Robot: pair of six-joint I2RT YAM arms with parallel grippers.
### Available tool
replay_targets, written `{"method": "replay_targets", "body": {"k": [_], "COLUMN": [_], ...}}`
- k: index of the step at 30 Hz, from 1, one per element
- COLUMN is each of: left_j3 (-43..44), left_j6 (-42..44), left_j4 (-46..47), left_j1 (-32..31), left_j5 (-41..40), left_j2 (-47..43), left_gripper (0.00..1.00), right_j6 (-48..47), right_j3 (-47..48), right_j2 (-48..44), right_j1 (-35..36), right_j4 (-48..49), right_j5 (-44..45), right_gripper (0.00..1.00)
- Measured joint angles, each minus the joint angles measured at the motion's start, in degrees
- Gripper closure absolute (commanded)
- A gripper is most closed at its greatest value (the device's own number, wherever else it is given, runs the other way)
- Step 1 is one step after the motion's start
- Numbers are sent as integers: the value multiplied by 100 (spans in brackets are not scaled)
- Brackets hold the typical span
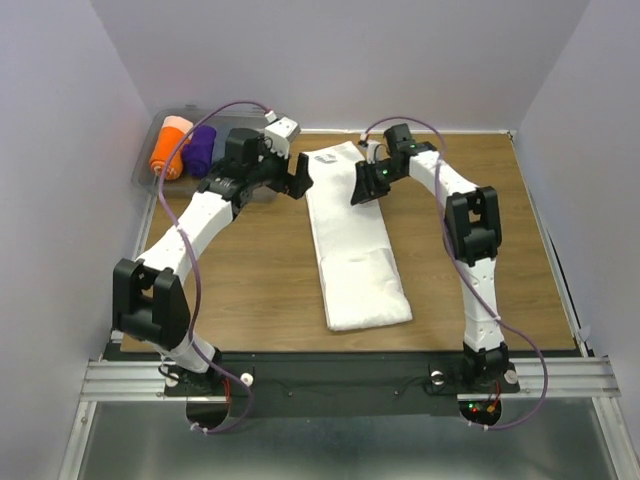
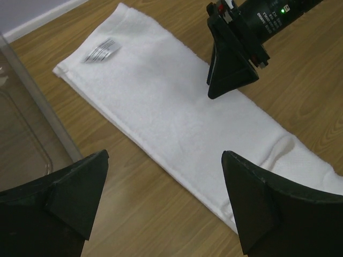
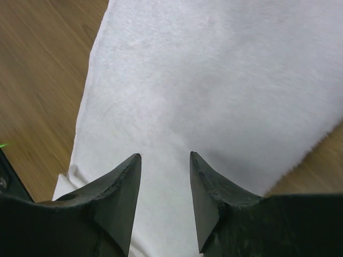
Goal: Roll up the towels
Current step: Fold the towel
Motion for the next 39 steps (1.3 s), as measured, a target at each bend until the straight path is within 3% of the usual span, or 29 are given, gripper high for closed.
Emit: {"method": "replay_targets", "body": {"k": [4, 14, 16, 19, 21, 24, 28, 31, 35, 39], "left_j3": [-614, -763, -885, -1268, -1707, -2413, -3150, -3458, -3530, -3432], "left_j6": [79, 1305, 1626, 2170, 2529, 3014, 3630, 3930, 3976, 3812], "left_j4": [81, -271, -439, -595, -721, -984, -1222, -1250, -1058, -809], "left_j1": [258, 352, 337, 201, -50, -525, -1259, -1626, -1731, -1729], "left_j5": [-260, -343, -267, -188, -133, -46, -59, -57, -11, 74], "left_j2": [-503, -1381, -1526, -1718, -1932, -2387, -2999, -3364, -3589, -3495], "left_gripper": [1, 1, 1, 6, 6, 5, 4, 2, 1, 1], "right_j6": [212, 949, 997, 997, 992, 997, 962, 885, 835, 870], "right_j3": [107, 151, 68, -17, -17, -7, -114, -1029, -2730, -4048], "right_j2": [481, 667, 638, 560, 492, 313, -348, -1674, -3377, -3578], "right_j1": [284, 129, 7, -181, -293, -352, -393, -391, -354, -271], "right_j4": [249, 562, 649, 688, 671, 577, 293, 293, 409, 463], "right_j5": [44, 356, 341, 208, 42, -120, -402, -883, -1853, -2562], "right_gripper": [56, 58, 51, 31, 27, 30, 42, 53, 58, 58]}}
